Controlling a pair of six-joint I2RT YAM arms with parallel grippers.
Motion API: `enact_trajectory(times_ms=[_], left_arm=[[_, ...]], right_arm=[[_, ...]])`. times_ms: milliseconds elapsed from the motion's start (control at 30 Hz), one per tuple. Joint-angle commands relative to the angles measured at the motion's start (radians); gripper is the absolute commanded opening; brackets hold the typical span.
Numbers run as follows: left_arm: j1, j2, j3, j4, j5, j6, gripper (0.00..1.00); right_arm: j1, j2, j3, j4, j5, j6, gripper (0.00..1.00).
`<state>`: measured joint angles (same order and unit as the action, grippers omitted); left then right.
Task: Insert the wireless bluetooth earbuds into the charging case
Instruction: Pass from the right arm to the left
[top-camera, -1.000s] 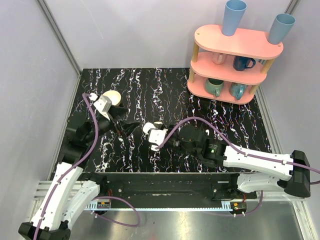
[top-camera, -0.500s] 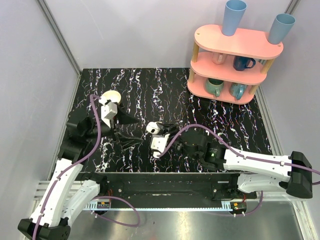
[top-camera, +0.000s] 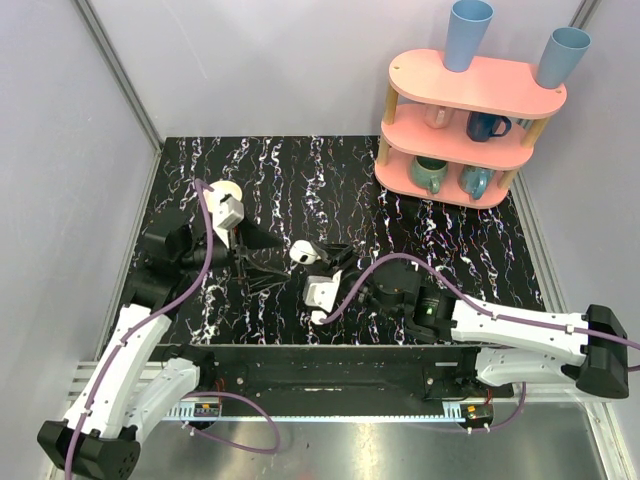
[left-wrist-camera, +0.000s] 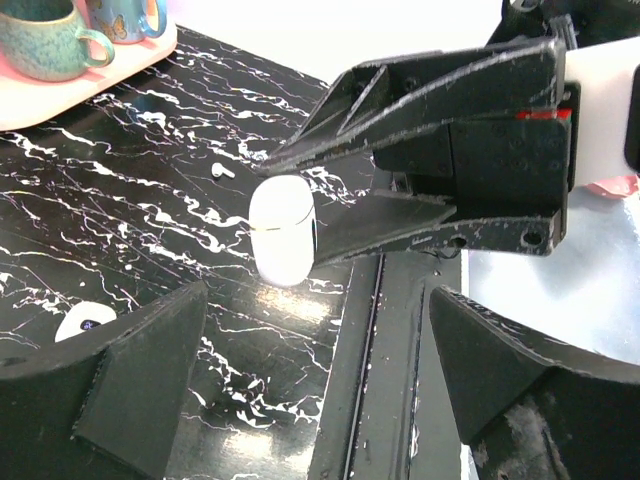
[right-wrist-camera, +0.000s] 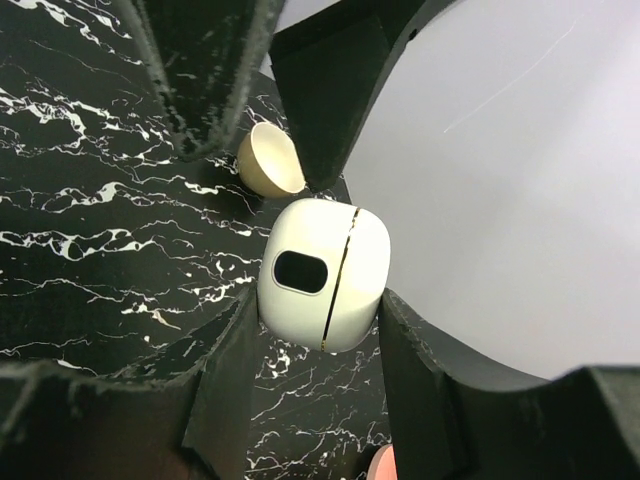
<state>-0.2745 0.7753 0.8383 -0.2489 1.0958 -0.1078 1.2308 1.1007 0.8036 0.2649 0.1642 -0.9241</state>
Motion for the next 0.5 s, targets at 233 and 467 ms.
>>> enact_trajectory(times_ms=[233, 467], left_arm=[[-0.026, 0.051, 0.027, 0.111, -0.028, -0.075, 0.9], [-0.037, 0.064, 0.016, 0.102, -0.056, -0.07, 0.77]], right_arm=[[0.024, 0.019, -0.009, 0.117, 0.012, -0.099, 0.16], [0.03, 0.024, -0.009, 0.123, -0.003, -0.096, 0.16]])
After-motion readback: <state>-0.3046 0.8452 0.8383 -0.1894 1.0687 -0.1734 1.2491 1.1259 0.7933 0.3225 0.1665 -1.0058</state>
